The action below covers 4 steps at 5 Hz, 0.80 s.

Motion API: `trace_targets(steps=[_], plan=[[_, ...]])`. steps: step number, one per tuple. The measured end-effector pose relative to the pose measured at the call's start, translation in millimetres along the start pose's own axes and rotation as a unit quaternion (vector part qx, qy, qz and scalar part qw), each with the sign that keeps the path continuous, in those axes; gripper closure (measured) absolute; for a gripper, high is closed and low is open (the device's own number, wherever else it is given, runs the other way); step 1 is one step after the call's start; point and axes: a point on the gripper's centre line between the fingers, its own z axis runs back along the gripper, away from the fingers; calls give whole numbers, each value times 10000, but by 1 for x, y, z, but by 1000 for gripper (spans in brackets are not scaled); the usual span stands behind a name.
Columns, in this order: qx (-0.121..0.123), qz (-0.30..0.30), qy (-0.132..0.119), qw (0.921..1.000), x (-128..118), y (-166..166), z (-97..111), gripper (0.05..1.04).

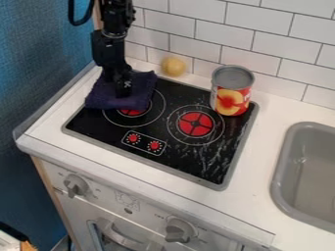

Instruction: Move the blue towel in the upper left of burner

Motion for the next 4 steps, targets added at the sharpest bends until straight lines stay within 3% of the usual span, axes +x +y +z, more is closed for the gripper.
trace_targets(steps=[3,4], plan=[[142,17,191,9997,5,-1,8,83],[-31,78,393,9992,11,-8,33,83]])
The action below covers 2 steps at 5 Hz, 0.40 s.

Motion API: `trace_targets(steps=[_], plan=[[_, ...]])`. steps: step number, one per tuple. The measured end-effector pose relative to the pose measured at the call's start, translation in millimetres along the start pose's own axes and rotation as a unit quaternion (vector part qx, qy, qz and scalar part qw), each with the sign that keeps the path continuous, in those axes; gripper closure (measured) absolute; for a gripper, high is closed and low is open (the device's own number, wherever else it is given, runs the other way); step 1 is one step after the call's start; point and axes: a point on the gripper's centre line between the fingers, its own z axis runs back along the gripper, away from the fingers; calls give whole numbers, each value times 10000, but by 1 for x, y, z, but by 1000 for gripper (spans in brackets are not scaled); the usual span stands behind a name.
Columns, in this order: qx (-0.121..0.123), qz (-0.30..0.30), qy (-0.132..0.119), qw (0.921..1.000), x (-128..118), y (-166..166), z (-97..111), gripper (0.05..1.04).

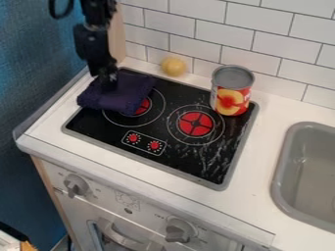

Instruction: Move the blue towel in the upper left of burner

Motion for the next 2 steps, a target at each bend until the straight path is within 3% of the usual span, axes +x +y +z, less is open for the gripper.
trace_targets(steps=[1,2], plan=[[-214,-2,183,9996,2,-1,27,83],[-357,-65,202,9991,4,-2,37,83]])
